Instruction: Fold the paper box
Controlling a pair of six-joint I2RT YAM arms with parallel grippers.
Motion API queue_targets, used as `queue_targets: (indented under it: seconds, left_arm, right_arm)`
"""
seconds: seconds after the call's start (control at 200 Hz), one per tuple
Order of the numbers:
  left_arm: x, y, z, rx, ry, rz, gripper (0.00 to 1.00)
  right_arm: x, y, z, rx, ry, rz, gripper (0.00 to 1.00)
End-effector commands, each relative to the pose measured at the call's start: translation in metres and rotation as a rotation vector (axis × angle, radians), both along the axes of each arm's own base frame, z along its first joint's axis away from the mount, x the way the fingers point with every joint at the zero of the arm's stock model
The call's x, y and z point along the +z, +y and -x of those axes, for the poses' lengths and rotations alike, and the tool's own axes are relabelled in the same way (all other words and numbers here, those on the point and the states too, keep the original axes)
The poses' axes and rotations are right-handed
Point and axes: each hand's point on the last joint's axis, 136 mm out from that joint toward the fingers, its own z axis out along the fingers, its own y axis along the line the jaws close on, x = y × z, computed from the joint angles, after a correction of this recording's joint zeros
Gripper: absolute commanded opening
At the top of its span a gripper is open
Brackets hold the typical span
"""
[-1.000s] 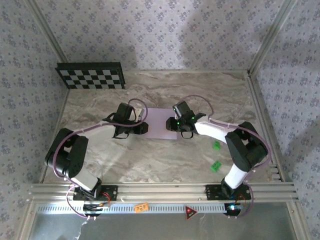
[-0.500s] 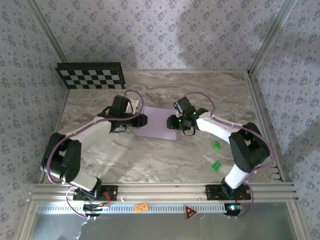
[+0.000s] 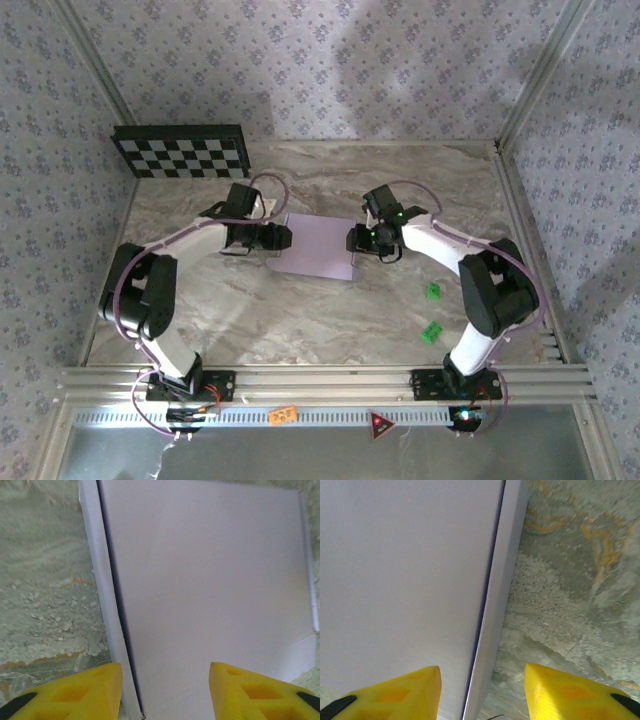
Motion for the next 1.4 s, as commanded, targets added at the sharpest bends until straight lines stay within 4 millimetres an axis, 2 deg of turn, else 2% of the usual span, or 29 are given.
queue_targets:
  seconds: [0.0, 0.18, 0.47, 0.78, 0.855, 0.979, 1.299, 1.394]
  left_arm:
    - [-0.001, -0.009, 0.003, -0.047, 0.041, 0.037, 0.5]
    - [-0.006, -0.017, 0.007, -0.062, 0.069, 0.088, 0.48]
    - [-0.009, -0.028, 0.023, -0.07, 0.094, 0.148, 0.4]
    - [-0.003, -0.034, 0.057, -0.086, 0.095, 0.16, 0.26]
    - [0.0, -0.035, 0.068, -0.086, 0.096, 0.163, 0.22]
    - [0.0, -0.034, 0.09, -0.079, 0.101, 0.151, 0.21]
    - [-0.004, -0.023, 0.156, -0.035, 0.137, 0.122, 0.21]
    - [-0.005, -0.017, 0.167, -0.021, 0.142, 0.116, 0.22]
  right_arm:
    - [-0.006, 0.012, 0.001, 0.035, 0.04, -0.049, 0.47]
    - [-0.01, 0.027, -0.002, 0.045, 0.054, -0.114, 0.43]
    - [-0.009, 0.041, 0.001, 0.069, 0.059, -0.144, 0.22]
    - [-0.005, 0.046, 0.025, 0.107, 0.045, -0.099, 0.04]
    - [-0.005, 0.046, 0.034, 0.116, 0.045, -0.085, 0.02]
    - [-0.006, 0.043, 0.052, 0.137, 0.042, -0.045, 0.02]
    - [-0.013, 0.037, 0.119, 0.235, 0.08, 0.049, 0.01]
    - [-0.015, 0.036, 0.13, 0.269, 0.074, 0.067, 0.06]
